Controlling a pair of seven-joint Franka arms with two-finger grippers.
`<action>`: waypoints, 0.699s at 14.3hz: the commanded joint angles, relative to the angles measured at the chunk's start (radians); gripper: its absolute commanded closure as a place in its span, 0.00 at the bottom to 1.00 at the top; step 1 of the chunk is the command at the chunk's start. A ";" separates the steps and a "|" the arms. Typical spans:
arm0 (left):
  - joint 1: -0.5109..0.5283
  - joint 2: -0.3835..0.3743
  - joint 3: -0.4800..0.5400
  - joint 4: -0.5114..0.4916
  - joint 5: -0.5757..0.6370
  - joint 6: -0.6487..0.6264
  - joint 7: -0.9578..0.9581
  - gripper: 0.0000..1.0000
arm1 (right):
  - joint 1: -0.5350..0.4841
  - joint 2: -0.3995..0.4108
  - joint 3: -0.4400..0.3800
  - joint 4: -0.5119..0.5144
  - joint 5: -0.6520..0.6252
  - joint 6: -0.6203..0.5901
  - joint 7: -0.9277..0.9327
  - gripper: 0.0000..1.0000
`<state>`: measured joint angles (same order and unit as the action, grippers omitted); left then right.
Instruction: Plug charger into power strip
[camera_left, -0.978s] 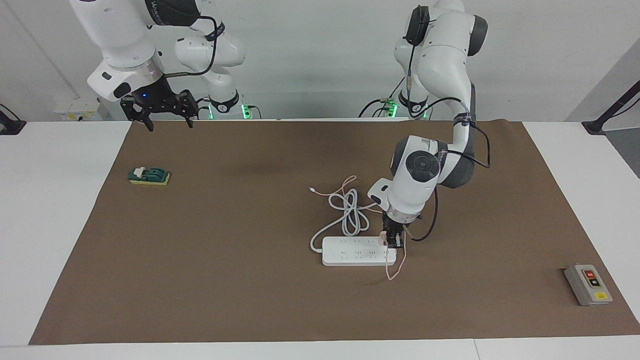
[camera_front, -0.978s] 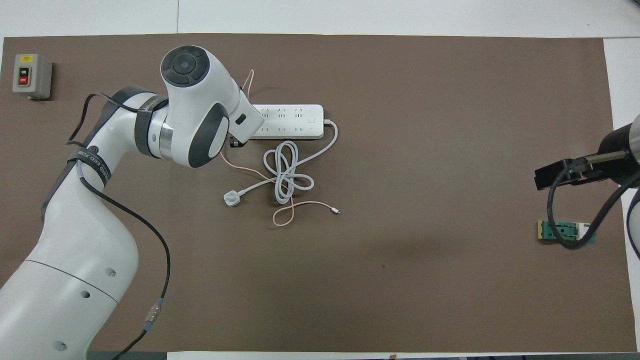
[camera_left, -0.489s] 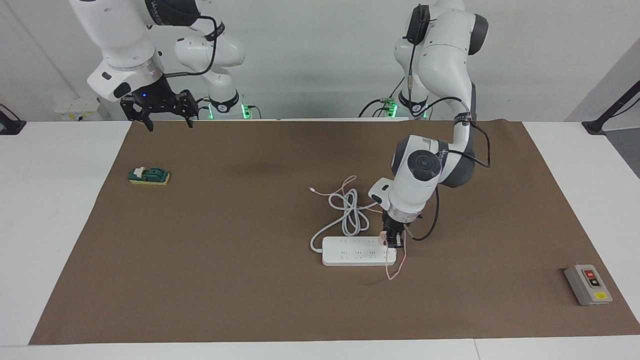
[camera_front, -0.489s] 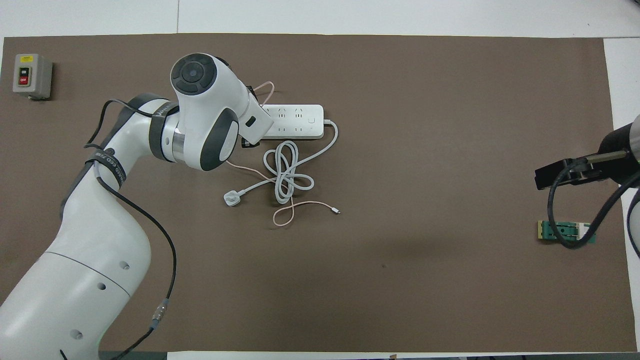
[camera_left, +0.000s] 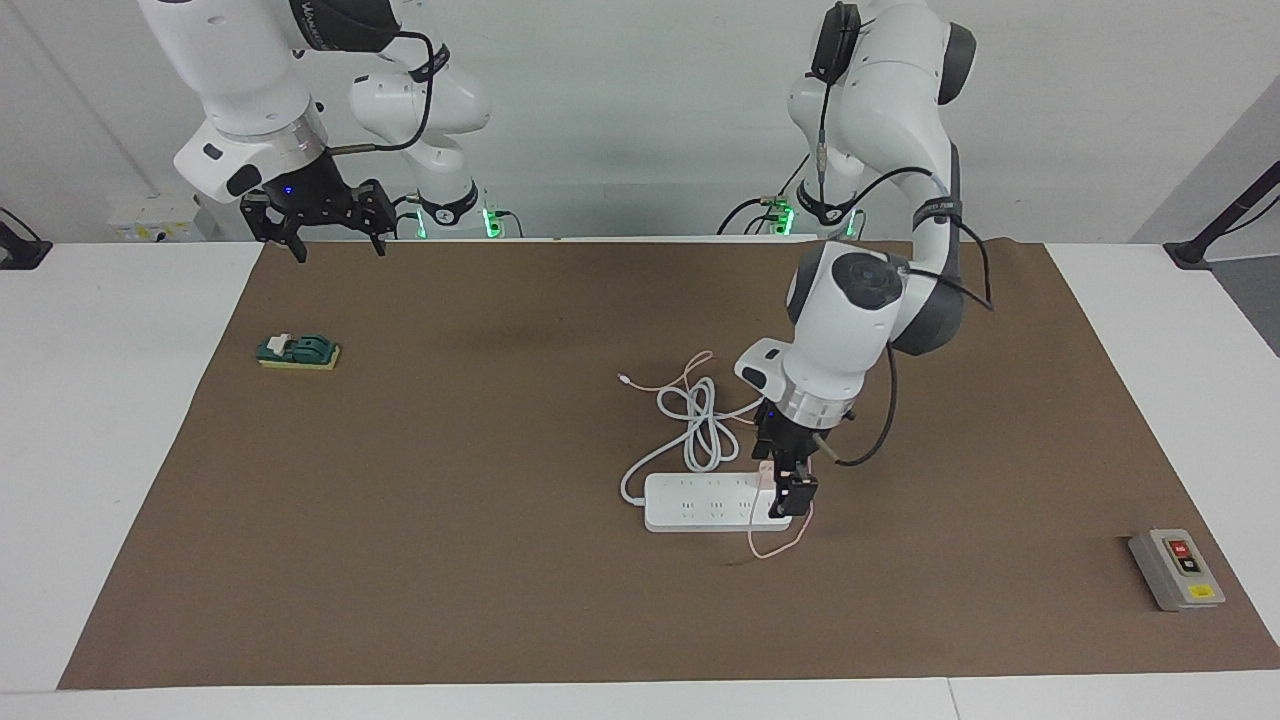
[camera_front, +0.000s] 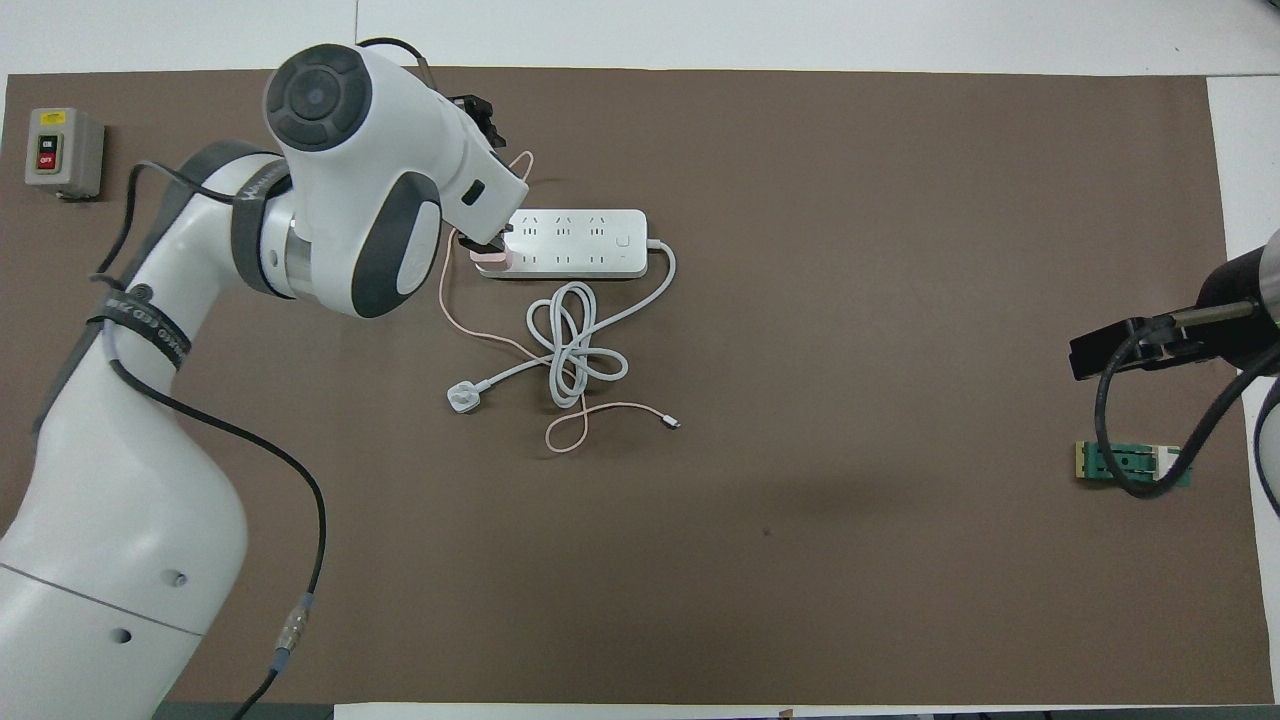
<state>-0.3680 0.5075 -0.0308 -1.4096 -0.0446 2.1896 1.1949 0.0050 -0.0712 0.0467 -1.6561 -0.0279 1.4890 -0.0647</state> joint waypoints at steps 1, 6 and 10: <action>0.026 -0.082 0.035 -0.022 -0.007 -0.065 -0.009 0.00 | -0.013 -0.012 0.009 -0.005 -0.001 -0.004 0.008 0.00; 0.069 -0.252 0.088 -0.019 -0.012 -0.354 -0.319 0.00 | -0.011 -0.012 0.009 -0.004 -0.001 -0.004 0.008 0.00; 0.144 -0.365 0.094 -0.017 -0.066 -0.591 -0.565 0.00 | -0.011 -0.012 0.009 -0.004 -0.001 -0.004 0.009 0.00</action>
<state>-0.2688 0.1991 0.0612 -1.4049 -0.0670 1.6891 0.7366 0.0051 -0.0712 0.0467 -1.6561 -0.0279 1.4890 -0.0647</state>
